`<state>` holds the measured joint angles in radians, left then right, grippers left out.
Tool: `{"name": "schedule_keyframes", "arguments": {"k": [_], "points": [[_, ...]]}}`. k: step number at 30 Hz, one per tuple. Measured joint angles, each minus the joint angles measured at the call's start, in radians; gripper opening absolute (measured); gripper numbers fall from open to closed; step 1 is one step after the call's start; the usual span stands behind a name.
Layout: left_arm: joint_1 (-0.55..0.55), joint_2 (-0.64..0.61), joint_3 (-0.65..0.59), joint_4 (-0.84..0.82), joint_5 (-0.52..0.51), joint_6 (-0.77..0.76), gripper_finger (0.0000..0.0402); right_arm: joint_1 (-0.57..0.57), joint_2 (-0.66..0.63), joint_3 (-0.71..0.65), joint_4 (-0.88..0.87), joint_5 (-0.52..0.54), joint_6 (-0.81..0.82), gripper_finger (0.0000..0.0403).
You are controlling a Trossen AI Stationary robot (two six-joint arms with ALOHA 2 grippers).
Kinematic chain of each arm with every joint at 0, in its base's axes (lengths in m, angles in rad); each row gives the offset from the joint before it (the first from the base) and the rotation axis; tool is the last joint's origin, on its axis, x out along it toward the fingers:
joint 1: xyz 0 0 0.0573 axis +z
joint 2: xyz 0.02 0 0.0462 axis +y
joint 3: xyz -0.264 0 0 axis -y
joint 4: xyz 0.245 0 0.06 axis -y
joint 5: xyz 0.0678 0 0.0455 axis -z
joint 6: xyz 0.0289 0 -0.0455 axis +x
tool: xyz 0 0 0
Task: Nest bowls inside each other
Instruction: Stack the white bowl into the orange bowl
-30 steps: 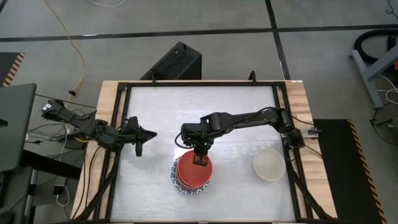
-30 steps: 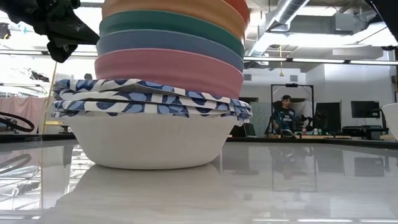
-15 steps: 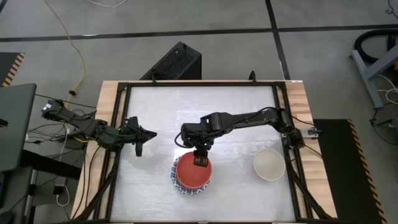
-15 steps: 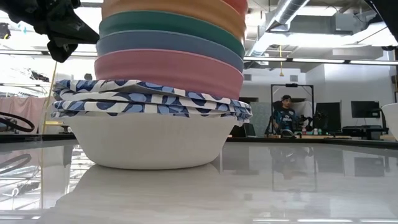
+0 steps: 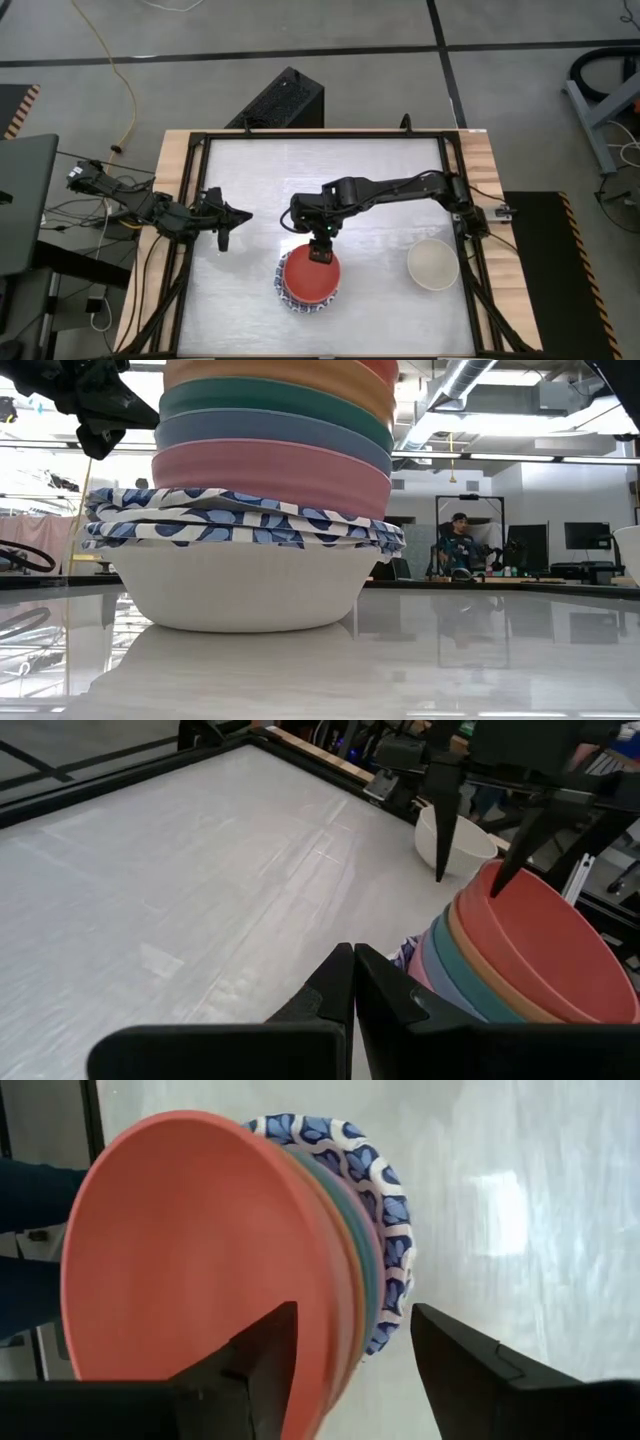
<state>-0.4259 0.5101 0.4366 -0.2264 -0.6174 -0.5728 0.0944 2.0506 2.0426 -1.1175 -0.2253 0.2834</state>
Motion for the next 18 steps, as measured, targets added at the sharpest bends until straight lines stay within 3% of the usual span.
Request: {"name": "schedule_keyframes", "arguments": {"k": [9, 14, 18], "points": [[0.000, 0.000, 0.000, 0.000, 0.000, 0.000, 0.0000, -0.022, -0.011, 0.006, -0.007, -0.001, 0.040, 0.0211], [0.000, 0.000, 0.000, 0.000, 0.000, 0.000, 0.0000, -0.024, -0.013, 0.102, -0.085, 0.051, 0.012, 0.0185], [0.000, 0.000, 0.000, 0.000, 0.000, 0.000, 0.0000, -0.024, -0.013, 0.145, -0.086, -0.083, -0.027, 0.0135]]}}
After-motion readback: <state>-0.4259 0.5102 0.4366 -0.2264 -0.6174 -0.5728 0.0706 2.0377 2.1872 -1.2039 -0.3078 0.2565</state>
